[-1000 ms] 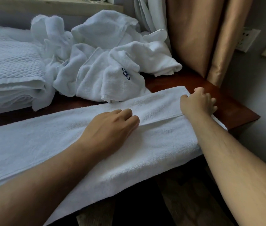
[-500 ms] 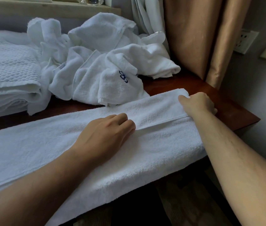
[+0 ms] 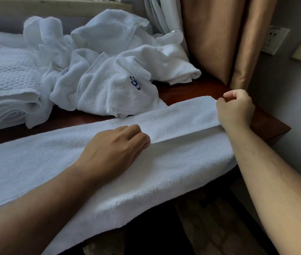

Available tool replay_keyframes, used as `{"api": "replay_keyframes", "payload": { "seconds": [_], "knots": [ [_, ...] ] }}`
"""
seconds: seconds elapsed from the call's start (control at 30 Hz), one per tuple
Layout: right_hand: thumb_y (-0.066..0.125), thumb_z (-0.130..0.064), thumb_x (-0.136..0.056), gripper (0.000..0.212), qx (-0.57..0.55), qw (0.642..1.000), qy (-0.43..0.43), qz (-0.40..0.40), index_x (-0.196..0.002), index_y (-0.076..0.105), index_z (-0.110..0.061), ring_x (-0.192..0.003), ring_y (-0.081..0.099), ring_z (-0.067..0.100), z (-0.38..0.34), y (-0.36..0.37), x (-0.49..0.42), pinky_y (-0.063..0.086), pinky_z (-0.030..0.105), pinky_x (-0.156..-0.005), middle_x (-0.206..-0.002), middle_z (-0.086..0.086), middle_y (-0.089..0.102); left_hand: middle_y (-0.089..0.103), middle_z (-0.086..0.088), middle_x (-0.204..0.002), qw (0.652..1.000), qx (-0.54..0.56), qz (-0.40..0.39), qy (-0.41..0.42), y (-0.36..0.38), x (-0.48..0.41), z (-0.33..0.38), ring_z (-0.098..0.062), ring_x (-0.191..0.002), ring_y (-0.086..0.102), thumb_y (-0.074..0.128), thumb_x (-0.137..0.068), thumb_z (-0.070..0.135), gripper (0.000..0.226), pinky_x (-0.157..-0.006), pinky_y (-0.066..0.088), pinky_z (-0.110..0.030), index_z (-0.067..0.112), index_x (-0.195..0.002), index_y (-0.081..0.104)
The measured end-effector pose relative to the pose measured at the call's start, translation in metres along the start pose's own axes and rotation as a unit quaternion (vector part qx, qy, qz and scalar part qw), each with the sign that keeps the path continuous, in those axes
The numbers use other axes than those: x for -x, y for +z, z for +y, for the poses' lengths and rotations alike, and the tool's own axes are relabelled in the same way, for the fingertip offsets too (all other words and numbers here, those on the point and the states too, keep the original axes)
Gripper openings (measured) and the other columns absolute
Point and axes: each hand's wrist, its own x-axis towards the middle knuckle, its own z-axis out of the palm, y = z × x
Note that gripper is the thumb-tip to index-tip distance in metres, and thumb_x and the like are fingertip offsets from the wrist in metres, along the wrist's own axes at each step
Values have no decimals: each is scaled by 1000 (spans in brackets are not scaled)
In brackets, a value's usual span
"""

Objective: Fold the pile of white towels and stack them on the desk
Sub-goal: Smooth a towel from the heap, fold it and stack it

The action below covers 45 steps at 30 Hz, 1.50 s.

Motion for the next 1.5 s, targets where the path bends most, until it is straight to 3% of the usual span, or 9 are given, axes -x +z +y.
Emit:
{"api": "replay_keyframes", "payload": {
  "seconds": [0.23, 0.47, 0.57, 0.63, 0.77, 0.97, 1.1, 1.3, 1.5],
  "knots": [
    [67, -25, -92, 30, 198, 972, -9, -123, -121, 62, -20, -88, 53, 20, 1, -9, -2, 44, 34, -68, -118, 7, 65, 61, 9, -81, 998, 31, -58, 6, -1, 4, -4, -22, -59, 56, 52, -100, 37, 22, -47, 48, -34, 27, -95, 71],
    [53, -32, -98, 35, 272, 942, -149, -126, -130, 60, -19, -123, 47, 35, -22, -8, 14, 40, 49, -99, -132, 13, 55, 59, 14, -78, 989, 66, -68, -109, -5, -9, -2, -8, -69, 56, 31, -96, 57, 46, -56, 48, -31, 31, -85, 68],
    [32, -59, -100, 66, 314, 911, -87, -254, -151, 40, -17, -141, 33, 38, -30, 6, 23, 30, 52, -111, -156, 13, 36, 60, 12, -122, 980, 59, -110, -158, 2, -20, -1, -12, -115, 51, 36, -94, 59, 43, -92, 47, -33, 39, -120, 63],
    [21, -71, -97, 82, 336, 881, -49, -328, -160, 18, -19, -153, 8, 40, -25, 16, 29, 11, 56, -121, -169, 11, 8, 29, 8, -160, 960, 39, -229, -158, 12, -20, 1, -17, -149, 20, 27, -91, 69, 64, -121, 21, -38, 46, -150, 33],
    [12, -75, -94, 87, 360, 866, -75, -339, -162, 2, -22, -155, -9, 38, -10, 26, 26, -1, 54, -124, -170, 10, -9, -9, 9, -169, 943, 48, -283, -166, 25, -13, 1, -12, -154, -12, 10, -87, 79, 79, -126, -5, -40, 45, -158, -1],
    [22, -64, -98, 76, 331, 886, -112, -305, -160, 22, -21, -154, 9, 38, -12, 31, 19, 11, 52, -122, -169, 7, 13, -9, 5, -169, 949, 41, -264, -169, 30, -18, 1, -14, -155, -11, 9, -91, 76, 75, -125, -5, -42, 43, -159, -1],
    [40, -42, -100, 47, 221, 955, -131, -145, -136, 60, -18, -130, 45, 35, -10, 1, 30, 39, 47, -107, -142, 7, 56, -4, 6, -169, 950, 44, -258, -172, 28, -16, 3, -15, -155, -7, 14, -95, 71, 71, -126, -2, -42, 43, -159, 3],
    [52, -30, -90, 13, 74, 996, -37, 16, -94, 62, -23, -101, 57, 31, 33, -69, 76, 54, 48, -81, -105, 6, 63, 53, 13, -135, 990, 68, -103, -72, 14, -18, 24, -12, -122, 45, 45, -99, 45, 34, -101, 39, -32, 40, -131, 57],
    [46, -75, -87, 73, -9, 962, 235, -139, -127, 60, -16, -94, 59, 20, 81, -77, 97, 48, 33, -71, -107, -5, 60, 46, 14, -144, 977, 133, -142, -84, 26, -16, 62, -12, -132, 36, 39, -98, 55, 46, -107, 37, -38, 44, -142, 45]
  ]
}}
